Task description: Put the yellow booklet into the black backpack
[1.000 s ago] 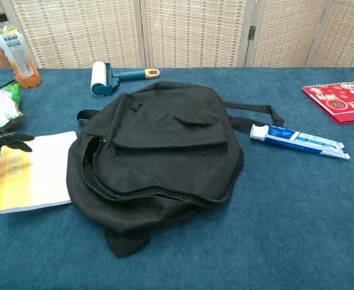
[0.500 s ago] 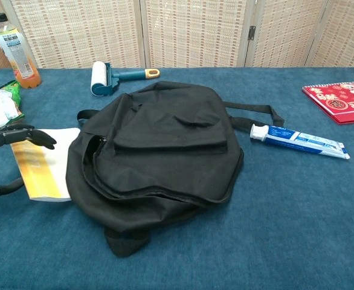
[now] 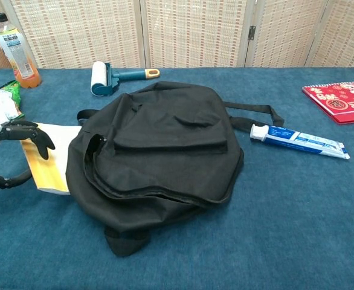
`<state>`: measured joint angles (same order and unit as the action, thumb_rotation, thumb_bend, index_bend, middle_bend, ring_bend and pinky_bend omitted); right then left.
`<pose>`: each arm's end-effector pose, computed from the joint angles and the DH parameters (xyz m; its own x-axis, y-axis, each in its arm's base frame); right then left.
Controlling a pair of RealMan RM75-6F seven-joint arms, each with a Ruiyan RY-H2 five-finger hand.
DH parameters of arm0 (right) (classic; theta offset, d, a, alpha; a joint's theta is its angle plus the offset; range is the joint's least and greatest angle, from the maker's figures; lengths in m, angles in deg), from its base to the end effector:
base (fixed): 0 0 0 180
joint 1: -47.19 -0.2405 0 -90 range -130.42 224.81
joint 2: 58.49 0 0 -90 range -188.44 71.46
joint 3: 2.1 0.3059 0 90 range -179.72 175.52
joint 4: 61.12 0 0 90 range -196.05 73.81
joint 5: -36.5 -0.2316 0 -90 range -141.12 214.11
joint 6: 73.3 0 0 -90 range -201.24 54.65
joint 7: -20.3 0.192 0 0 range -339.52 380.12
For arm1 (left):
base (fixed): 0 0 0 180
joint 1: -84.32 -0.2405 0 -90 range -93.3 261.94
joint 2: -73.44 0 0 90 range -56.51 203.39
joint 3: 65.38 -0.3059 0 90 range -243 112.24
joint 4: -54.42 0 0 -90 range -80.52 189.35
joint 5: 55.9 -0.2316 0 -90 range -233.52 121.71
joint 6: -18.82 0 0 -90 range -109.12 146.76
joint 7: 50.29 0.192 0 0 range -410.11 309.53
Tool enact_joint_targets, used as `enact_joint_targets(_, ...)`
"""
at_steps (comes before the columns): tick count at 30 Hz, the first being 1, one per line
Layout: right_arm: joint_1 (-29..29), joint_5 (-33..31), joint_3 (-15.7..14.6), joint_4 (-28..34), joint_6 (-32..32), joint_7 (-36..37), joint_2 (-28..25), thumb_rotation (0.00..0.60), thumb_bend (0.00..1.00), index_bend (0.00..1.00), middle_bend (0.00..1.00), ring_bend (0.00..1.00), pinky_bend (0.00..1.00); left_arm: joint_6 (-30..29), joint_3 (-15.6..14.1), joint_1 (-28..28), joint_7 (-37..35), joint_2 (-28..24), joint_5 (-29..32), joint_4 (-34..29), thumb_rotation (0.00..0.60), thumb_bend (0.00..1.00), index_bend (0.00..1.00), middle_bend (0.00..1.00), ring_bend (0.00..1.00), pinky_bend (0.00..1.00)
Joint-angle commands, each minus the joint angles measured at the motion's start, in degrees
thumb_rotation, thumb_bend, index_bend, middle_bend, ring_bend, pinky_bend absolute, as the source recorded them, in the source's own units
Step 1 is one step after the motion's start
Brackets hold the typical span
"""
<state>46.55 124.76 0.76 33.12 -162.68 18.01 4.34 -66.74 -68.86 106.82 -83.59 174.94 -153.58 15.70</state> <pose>-0.3618 -0.2074 0.1760 0.4250 0.0426 0.9042 -0.9052 0.0181 0.4246 -0.3340 0.3319 -0.0372 0.1886 0.1321 0.9731 0.8811 -0.4604 -0.1083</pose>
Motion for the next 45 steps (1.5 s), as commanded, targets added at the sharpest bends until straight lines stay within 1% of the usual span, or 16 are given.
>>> enact_joint_targets(1,-0.02,-0.04,-0.01,0.01,0.09,-0.07,0.03,0.6,0.09,0.0,0.01,0.0,0.07,-0.55,0.19,-0.26,-1.02,1.01,0.41,1.43,0.6,0.47,0.51,0.38,0.31,0.16)
enact_joint_targets(12,0.02,-0.23,0.07,0.16,0.18,-0.28,-0.02,0.6,0.09,0.0,0.01,0.0,0.07,-2.03,0.44,-0.55,-3.1,3.4,1.02,4.81,0.6,0.48,0.61,0.45,0.35,0.17)
enact_joint_targets(20,-0.04,0.09,0.02,0.07,0.22,-0.1,0.02,0.6,0.09,0.0,0.01,0.0,0.07,-3.82,0.56,-1.0,-4.04,4.24,1.25,6.4,0.6,0.53,0.68,0.5,0.39,0.2)
enact_joint_targets(24,-0.41,1.09,-0.18,0.33,0.43,-0.43,-0.06,0.6,0.09,0.0,0.01,0.0,0.07,-6.34,0.85,-1.74,-3.28,3.49,1.31,6.83,0.6,0.55,0.7,0.53,0.42,0.2)
enact_joint_targets(30,-1.65,3.33,-0.67,1.82,1.57,-2.04,-0.21,0.6,0.09,0.0,0.01,0.0,0.07,-12.06,2.05,-3.14,-1.4,-0.29,1.61,4.62,0.6,0.55,0.73,0.56,0.44,0.23)
enact_joint_targets(32,-2.42,4.17,-1.14,2.63,2.9,-2.43,-0.07,0.6,0.09,0.0,0.01,0.0,0.07,-13.73,2.42,-3.56,-0.57,-1.84,1.66,3.18,0.6,0.55,0.73,0.58,0.45,0.24)
enact_joint_targets(34,-3.3,4.97,-1.81,3.86,4.68,-1.64,-0.08,0.6,0.09,0.0,0.01,0.0,0.07,-15.1,2.73,-3.82,0.7,-3.11,1.58,2.02,0.6,0.55,0.74,0.6,0.47,0.27)
enact_joint_targets(37,-5.39,6.5,-3.02,5.98,8.56,0.77,-0.44,0.6,0.09,0.0,0.02,0.0,0.1,-17.24,3.07,-4.06,3.21,-4.97,1.13,0.12,0.6,0.55,0.75,0.63,0.49,0.3)
enact_joint_targets(39,-7.12,7.62,-3.45,6.73,11.21,0.59,-0.14,0.6,0.09,0.0,0.03,0.0,0.11,-18.58,3.39,-4.13,4.52,-6.11,0.84,-1.51,0.6,0.55,0.75,0.64,0.51,0.31)
enact_joint_targets(42,-9.82,8.4,-3.39,7.41,15.1,-0.77,1.47,0.6,0.09,0.01,0.06,0.01,0.13,-19.92,3.53,-4.03,5.9,-7.76,0.13,-4.48,0.6,0.54,0.75,0.65,0.51,0.31)
enact_joint_targets(45,-13.26,7.76,-2.7,7.78,20.21,-1.87,3.73,0.6,0.11,0.07,0.08,0.02,0.15,-21.24,3.62,-3.63,7.94,-8.99,-1.04,-6.96,0.6,0.54,0.76,0.65,0.51,0.31)
